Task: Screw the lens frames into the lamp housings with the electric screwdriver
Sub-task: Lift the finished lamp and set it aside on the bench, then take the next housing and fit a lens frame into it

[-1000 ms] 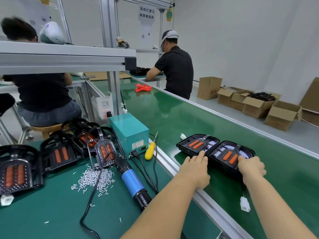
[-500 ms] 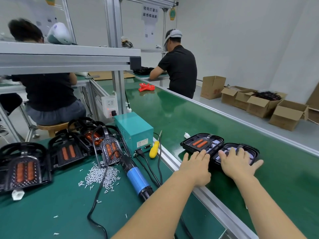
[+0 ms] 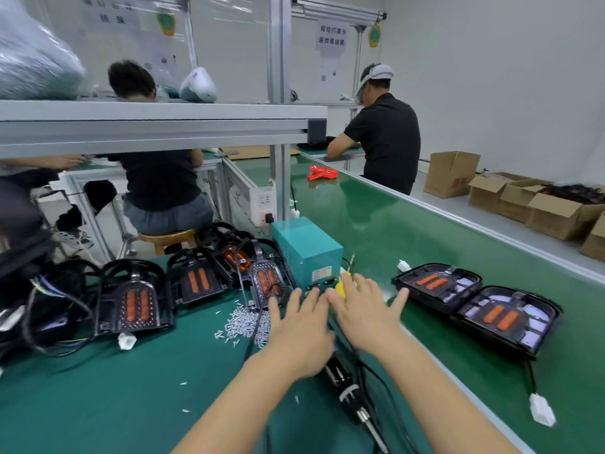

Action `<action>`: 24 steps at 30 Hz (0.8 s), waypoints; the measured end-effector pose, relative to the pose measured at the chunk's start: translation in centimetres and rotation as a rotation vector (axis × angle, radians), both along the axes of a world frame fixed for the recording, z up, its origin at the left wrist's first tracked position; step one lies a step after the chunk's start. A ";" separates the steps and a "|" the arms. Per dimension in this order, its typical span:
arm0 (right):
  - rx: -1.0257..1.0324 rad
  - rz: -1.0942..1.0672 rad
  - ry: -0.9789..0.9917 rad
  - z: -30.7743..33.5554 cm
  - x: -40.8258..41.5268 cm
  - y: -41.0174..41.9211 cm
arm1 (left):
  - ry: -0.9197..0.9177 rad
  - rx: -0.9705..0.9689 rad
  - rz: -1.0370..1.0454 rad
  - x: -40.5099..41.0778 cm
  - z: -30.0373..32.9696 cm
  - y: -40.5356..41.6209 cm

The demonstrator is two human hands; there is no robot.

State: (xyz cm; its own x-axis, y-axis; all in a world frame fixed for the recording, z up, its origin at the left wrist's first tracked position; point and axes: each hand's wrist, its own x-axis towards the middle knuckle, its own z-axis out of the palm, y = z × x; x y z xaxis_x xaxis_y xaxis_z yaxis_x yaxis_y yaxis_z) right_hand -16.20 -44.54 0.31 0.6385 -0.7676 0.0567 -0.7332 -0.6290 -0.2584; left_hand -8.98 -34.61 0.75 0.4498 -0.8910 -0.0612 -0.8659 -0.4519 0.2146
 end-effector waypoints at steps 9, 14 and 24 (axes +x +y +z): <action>0.004 0.272 0.043 0.4 6.2 7.9 | -0.106 -0.210 0.260 5.8 -0.5 10.2; 0.001 0.383 0.135 -1.0 7.7 10.8 | -0.221 -0.451 0.376 8.5 -0.3 15.8; -0.019 0.421 0.237 -1.8 9.5 13.2 | -0.547 -0.535 0.837 18.0 4.5 23.6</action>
